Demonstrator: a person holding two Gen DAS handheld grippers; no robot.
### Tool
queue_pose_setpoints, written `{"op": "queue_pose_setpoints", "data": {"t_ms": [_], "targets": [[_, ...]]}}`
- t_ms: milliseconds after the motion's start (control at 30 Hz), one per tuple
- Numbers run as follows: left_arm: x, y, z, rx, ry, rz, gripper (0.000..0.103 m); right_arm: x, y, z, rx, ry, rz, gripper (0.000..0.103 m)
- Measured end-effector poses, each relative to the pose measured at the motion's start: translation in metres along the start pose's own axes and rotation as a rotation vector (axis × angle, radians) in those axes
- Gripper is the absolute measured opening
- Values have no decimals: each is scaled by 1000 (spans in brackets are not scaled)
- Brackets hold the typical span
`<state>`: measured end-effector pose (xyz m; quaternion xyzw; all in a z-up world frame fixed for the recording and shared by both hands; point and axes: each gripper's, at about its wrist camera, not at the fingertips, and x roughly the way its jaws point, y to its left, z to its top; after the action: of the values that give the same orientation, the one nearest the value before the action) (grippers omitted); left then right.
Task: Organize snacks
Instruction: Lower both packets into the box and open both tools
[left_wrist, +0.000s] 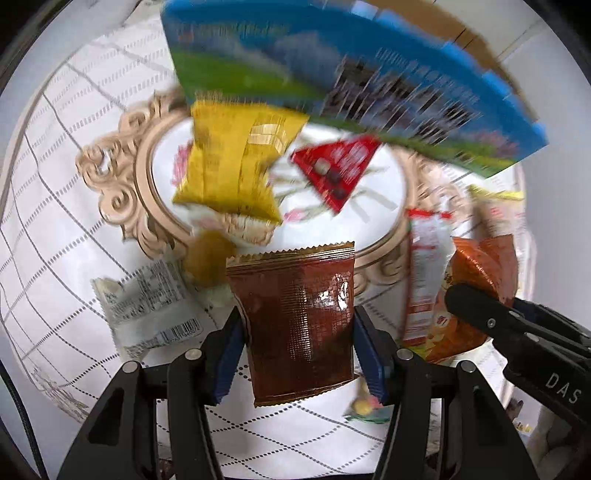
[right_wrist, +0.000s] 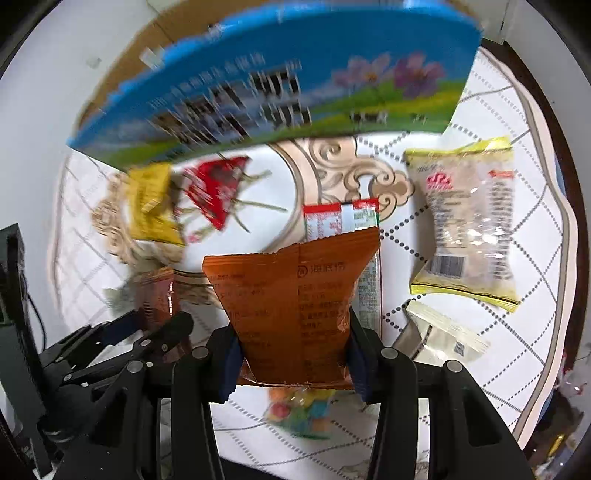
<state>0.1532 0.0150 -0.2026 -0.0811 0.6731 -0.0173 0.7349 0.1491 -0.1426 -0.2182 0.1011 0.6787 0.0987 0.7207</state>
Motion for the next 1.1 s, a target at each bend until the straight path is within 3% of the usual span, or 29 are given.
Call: {"op": "queue_pose_setpoints", "data": {"t_ms": [167,200,300,433,567,733,900,1100], "targets": [[-51,-5,18,6,-58,-93,54,-57,-4,12,4,-74,74,50],[-60,-4,24,7,-69,-111,54,-63,12,25,3,-90,87,50],[-93,-8,48,22,-119,-157,54,-99,10,42,-8,-140,118,50],[-125,-16,93,47,-179,-165,54,-129,18,84,-25,-213,125,50],[-135,-22,138,63,-208,-110,54,-138,23,134,-44,-263,58,50],[-116,-16,207,55,-199,-10,54,-128,18,209,-59,-255,-48,50],[-71,-1,264,21,-125,37,54,-92,1,275,-27,-195,-135,50],[-32,1,312,38,-62,102,54,-48,-17,319,-7,-130,-192,50]]}}
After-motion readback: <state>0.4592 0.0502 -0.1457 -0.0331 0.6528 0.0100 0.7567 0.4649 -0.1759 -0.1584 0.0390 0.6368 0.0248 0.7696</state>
